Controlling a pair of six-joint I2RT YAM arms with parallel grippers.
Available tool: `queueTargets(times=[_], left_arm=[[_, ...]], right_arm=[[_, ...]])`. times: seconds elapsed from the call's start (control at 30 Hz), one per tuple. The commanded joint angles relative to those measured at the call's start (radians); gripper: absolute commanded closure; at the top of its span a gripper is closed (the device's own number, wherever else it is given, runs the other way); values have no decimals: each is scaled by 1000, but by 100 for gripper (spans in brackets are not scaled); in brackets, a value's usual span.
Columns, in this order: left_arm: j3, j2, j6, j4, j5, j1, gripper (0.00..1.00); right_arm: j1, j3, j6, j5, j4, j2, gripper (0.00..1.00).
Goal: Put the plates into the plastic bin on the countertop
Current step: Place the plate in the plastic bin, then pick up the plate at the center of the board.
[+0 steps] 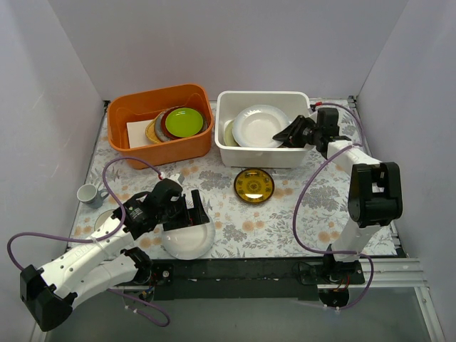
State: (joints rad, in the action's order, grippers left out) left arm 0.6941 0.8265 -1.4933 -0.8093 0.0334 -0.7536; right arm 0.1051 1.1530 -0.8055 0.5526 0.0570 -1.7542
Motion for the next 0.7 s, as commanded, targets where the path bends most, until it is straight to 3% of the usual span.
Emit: queueTargets(times=[0.0, 0.3, 0.67], left_arm=[[-4, -12, -2, -8, -20, -7, 2], [-2, -18, -4, -8, -21, -10, 2], [5, -10, 4, -1, -18, -9, 2]], right_arm=[[-24, -38, -4, 76, 76, 76, 61], [-71, -67, 31, 40, -32, 189, 36], [-162, -93, 55, 67, -89, 266, 33]])
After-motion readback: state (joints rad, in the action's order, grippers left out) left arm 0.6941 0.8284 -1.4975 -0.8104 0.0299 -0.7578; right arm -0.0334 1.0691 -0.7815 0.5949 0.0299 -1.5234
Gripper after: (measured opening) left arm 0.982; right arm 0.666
